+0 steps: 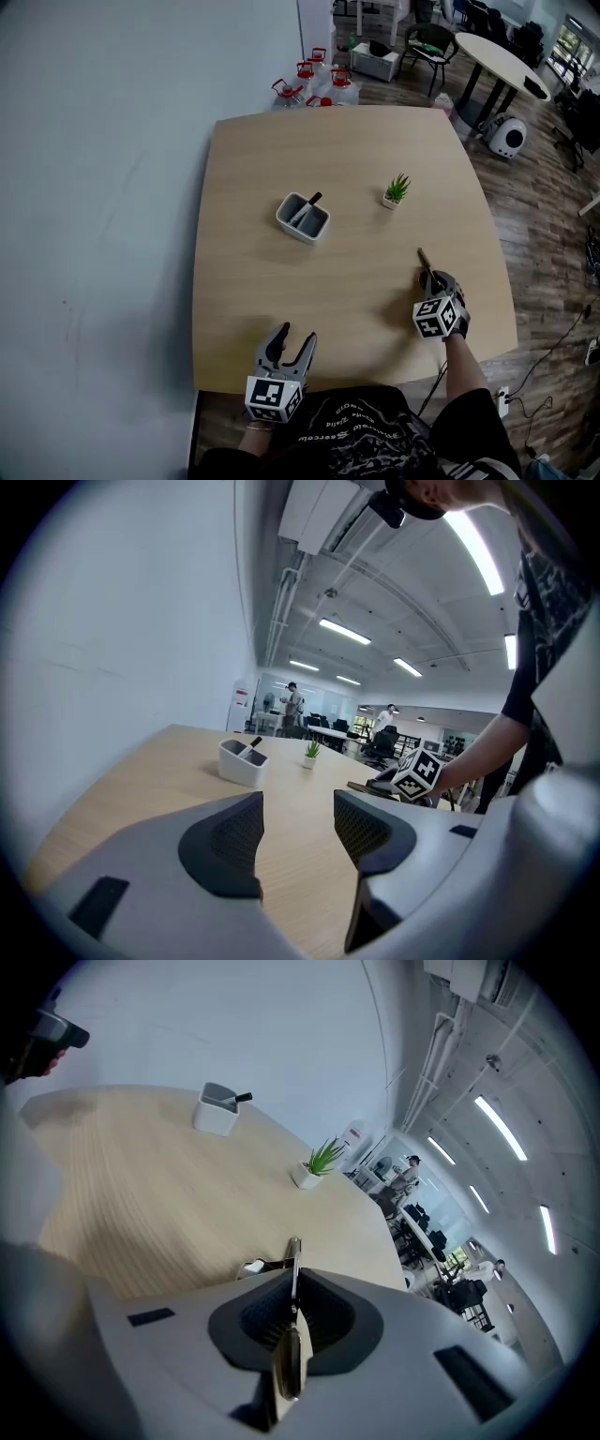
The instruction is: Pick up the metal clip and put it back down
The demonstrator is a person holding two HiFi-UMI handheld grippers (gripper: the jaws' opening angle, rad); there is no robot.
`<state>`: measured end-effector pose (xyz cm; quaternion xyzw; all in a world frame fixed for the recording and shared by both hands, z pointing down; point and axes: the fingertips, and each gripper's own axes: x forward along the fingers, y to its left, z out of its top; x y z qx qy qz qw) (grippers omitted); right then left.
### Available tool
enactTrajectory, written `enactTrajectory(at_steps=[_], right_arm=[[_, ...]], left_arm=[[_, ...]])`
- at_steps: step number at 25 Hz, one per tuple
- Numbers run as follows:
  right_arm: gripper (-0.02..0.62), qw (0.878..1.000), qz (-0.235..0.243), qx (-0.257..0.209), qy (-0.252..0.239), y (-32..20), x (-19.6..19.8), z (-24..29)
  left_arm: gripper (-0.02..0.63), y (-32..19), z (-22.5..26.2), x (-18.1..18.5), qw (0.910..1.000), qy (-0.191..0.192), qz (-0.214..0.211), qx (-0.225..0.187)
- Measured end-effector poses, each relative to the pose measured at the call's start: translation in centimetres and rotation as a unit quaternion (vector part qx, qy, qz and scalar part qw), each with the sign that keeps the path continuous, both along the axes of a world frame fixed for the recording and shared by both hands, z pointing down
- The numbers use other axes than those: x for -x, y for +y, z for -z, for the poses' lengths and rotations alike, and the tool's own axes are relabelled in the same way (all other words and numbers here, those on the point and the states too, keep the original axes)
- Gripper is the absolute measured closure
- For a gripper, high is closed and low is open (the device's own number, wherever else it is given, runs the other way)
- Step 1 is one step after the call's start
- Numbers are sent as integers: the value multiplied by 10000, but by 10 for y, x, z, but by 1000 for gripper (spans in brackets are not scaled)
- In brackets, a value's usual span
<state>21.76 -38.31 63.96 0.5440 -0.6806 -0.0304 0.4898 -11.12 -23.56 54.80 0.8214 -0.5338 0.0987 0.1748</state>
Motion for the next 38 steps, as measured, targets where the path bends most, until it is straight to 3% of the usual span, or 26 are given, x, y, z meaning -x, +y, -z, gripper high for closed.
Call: enactTrajectory(at_steps=[4,6,8,11,21,27,31,38], right_arm=[[555,9997,-36,70,-211,3,3,-5],[466,9993,-5,198,-318,7,6,-9],[430,9989,36,270,-386,10,10,-11],[318,9968,55,396,-691,13,17,-11],[276,9854,-32,249,-1682,44,49,15],[276,9700,153,165,-2420,68,81,39],[276,9642,530,-42,-2597,95,108,59],[276,9472,454,-479,-3137,150,133,81]], left_arm=[[364,-1,-1,2,10000,-11,33,-6],[365,-1,-2,6,10000,-16,82,1],[365,1,-2,11,9999,-29,137,16],[365,3,-2,15,9998,-42,192,21],[364,12,5,8,9999,-9,97,-128],[364,19,0,10,9999,-45,-10,-131],[364,29,-1,12,9999,-30,-64,-103],[364,48,-10,2,9995,-53,-295,-39]])
